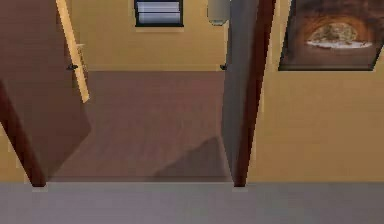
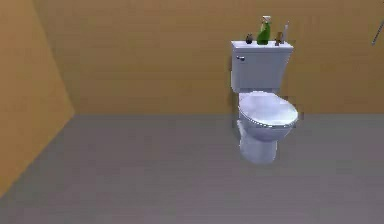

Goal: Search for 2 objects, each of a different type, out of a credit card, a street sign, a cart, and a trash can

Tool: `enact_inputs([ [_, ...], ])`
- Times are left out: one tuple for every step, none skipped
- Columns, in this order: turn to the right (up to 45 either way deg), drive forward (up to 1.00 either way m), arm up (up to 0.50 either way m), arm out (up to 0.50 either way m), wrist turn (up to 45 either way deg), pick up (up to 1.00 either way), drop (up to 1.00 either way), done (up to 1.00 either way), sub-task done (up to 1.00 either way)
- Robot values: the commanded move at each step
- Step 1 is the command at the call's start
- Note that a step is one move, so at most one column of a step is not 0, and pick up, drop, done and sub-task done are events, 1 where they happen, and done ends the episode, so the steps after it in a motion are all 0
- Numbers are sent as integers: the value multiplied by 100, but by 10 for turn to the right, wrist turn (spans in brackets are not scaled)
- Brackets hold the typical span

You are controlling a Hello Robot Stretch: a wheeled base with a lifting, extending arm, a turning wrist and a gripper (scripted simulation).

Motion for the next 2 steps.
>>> enact_inputs([
  [-450, 0, 0, 0, 0, 0, 0, 0, 0],
  [-450, 0, 0, 0, 0, 0, 0, 0, 0],
])
